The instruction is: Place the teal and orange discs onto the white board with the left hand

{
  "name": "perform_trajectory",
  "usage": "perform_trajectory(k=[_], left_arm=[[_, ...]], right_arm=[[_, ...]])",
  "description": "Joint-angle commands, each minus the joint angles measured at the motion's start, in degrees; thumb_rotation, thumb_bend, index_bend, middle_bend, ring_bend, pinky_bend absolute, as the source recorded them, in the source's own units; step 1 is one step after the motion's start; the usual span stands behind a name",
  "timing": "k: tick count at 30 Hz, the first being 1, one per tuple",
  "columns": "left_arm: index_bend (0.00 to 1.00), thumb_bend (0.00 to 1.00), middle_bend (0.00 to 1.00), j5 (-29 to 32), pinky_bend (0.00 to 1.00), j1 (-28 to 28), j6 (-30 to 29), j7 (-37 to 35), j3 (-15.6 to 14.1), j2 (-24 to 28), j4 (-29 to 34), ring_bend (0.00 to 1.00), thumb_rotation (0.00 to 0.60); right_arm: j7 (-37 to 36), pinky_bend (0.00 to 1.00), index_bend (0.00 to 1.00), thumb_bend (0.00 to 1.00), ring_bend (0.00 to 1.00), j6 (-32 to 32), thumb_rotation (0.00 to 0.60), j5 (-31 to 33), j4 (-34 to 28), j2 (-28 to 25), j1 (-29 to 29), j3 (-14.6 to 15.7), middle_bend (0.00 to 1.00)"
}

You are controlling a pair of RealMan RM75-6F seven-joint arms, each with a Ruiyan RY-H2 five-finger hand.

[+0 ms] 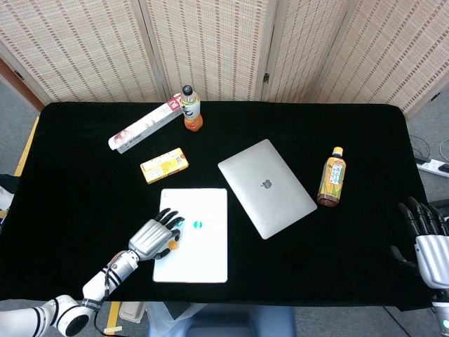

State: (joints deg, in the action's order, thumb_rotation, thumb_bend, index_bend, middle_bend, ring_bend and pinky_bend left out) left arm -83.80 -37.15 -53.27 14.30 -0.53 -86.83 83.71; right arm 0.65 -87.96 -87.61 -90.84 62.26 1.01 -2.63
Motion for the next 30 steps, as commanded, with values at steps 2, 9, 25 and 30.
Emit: perform_trajectory(k=[2, 9, 25, 30], left_arm=[[0.48, 0.4, 0.15, 0.7, 0.0, -0.3, 0.7, 0.7, 0.2, -0.6, -0.1, 0.03, 0.6], [0.38, 0.4, 0.15, 1.4, 0.0, -0.5, 1.0, 2.2, 0.1, -0.8, 0.4, 0.0, 0.6], [0.41, 0.4, 0.13, -3.1, 0.0, 4.4, -7.2, -0.8, -3.4, 4.7, 1.4, 0.0, 0.6], [0.41, 0.4, 0.13, -4.5, 0.0, 7.0, -9.6, -2.0, -5.4, 5.5, 0.4, 0.0, 0.6]], right_arm=[[0.0, 0.0, 0.0, 0.32, 0.0, 0.0, 0.6, 0.0, 0.0, 0.0, 0.0, 0.0, 0.0], [0.0, 0.0, 0.0, 0.32, 0.0, 0.0, 0.6, 0.2, 0.0, 0.0, -0.1, 0.0, 0.0], [0.0, 0.0, 0.0, 0.32, 0.0, 0.4, 0.6, -0.3, 0.0, 0.1, 0.3, 0.0, 0.0], [0.1, 0.0, 0.0, 0.32, 0.0, 0.6, 0.6, -0.5, 0.0, 0.3, 0.6, -0.1, 0.0]])
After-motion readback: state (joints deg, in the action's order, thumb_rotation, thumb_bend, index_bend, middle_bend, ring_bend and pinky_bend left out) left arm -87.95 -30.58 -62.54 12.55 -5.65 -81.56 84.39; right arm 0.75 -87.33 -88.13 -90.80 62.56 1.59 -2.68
